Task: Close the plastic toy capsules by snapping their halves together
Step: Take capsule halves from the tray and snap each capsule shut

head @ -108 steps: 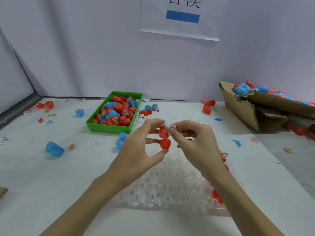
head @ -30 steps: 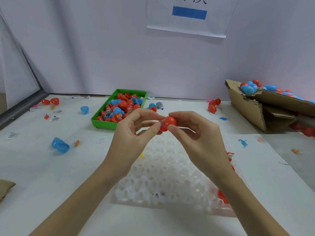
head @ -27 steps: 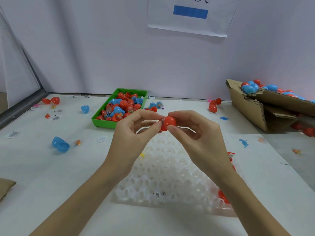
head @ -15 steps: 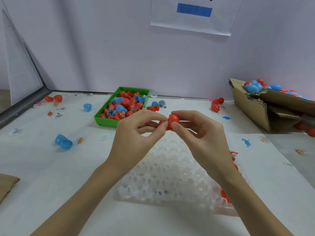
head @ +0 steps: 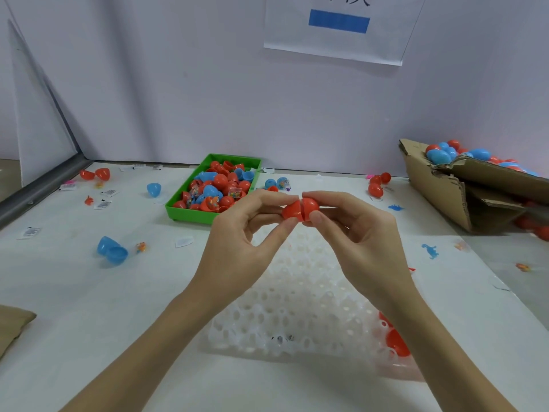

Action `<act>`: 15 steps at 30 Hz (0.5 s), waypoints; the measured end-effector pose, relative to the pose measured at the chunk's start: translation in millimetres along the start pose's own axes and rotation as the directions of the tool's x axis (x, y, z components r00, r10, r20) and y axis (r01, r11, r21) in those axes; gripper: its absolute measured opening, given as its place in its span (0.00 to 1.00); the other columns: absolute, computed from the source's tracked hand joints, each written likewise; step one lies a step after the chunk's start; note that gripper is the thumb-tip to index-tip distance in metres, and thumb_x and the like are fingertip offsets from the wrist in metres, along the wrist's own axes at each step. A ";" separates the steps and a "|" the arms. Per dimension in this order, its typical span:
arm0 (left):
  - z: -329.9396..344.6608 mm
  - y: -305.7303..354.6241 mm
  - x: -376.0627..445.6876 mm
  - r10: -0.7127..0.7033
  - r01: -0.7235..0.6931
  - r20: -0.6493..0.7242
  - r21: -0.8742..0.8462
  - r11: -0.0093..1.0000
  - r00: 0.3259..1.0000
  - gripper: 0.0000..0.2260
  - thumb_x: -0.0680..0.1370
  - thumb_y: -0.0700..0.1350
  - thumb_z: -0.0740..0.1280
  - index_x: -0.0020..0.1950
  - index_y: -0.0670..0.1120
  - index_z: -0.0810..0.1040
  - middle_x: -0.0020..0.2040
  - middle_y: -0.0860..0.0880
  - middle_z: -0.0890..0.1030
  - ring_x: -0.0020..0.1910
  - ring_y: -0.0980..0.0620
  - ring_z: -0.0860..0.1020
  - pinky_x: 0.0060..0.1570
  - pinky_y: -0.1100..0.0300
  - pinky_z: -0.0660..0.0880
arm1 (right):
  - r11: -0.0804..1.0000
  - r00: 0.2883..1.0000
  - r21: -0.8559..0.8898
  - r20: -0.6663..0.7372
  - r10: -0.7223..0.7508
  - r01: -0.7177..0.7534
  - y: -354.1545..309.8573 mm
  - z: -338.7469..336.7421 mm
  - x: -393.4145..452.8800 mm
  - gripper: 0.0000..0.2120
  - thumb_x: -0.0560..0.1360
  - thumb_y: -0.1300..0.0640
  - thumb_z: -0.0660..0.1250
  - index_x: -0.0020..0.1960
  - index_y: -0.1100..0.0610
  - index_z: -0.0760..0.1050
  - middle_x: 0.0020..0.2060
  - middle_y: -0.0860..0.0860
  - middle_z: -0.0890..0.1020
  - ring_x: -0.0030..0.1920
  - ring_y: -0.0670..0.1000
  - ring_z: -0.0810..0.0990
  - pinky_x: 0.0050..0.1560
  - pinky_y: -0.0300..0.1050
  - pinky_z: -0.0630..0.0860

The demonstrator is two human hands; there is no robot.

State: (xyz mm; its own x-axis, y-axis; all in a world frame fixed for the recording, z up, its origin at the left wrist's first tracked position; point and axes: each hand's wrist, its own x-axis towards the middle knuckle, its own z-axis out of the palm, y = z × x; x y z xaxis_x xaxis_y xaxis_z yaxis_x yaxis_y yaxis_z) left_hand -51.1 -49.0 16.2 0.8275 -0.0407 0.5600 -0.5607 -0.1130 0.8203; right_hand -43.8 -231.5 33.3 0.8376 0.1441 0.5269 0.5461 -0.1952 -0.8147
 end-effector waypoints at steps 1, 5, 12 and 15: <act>0.4 0.3 0.0 0.005 -0.005 -0.006 -0.004 1.000 1.000 0.13 0.79 0.39 0.74 0.62 0.43 0.82 0.56 0.50 0.86 0.57 0.48 0.85 0.59 0.61 0.80 | 1.000 1.000 0.007 -0.007 -0.009 0.009 -0.8 0.7 -0.1 0.12 0.77 0.58 0.71 0.60 0.53 0.81 0.52 0.44 0.86 0.51 0.44 0.86 0.51 0.32 0.79; 2.3 2.3 -0.9 0.022 -0.022 -0.029 -0.012 1.000 0.999 0.13 0.78 0.39 0.74 0.62 0.43 0.83 0.55 0.50 0.86 0.57 0.48 0.85 0.58 0.62 0.80 | 0.999 0.999 0.010 -0.013 -0.036 0.036 -1.5 0.6 -0.8 0.13 0.77 0.59 0.71 0.61 0.57 0.81 0.52 0.47 0.86 0.52 0.46 0.86 0.53 0.34 0.80; 2.3 7.2 0.3 0.033 -0.034 -0.017 -0.023 0.999 0.999 0.13 0.77 0.37 0.74 0.61 0.43 0.84 0.56 0.48 0.86 0.57 0.50 0.85 0.57 0.65 0.80 | 0.992 0.995 -0.076 0.021 -0.099 0.100 -1.2 -3.9 -0.4 0.13 0.78 0.62 0.71 0.62 0.59 0.81 0.53 0.50 0.85 0.53 0.47 0.86 0.55 0.35 0.80; 4.7 7.6 -1.0 0.016 -0.017 -0.041 -0.020 1.000 0.999 0.13 0.78 0.35 0.74 0.61 0.43 0.84 0.56 0.48 0.86 0.56 0.51 0.85 0.57 0.65 0.80 | 0.990 0.994 -0.088 0.021 -0.110 0.112 -1.3 -4.1 -0.6 0.13 0.78 0.62 0.70 0.63 0.60 0.81 0.53 0.51 0.85 0.52 0.47 0.86 0.54 0.34 0.80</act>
State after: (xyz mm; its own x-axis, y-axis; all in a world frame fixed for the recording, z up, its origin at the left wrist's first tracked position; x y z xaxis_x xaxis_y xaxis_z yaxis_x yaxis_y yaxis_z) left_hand -56.0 -54.5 21.3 0.8165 -0.0022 0.5773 -0.5750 -0.0925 0.8129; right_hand -44.9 -235.3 35.1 0.7719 0.1852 0.6081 0.6352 -0.2628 -0.7262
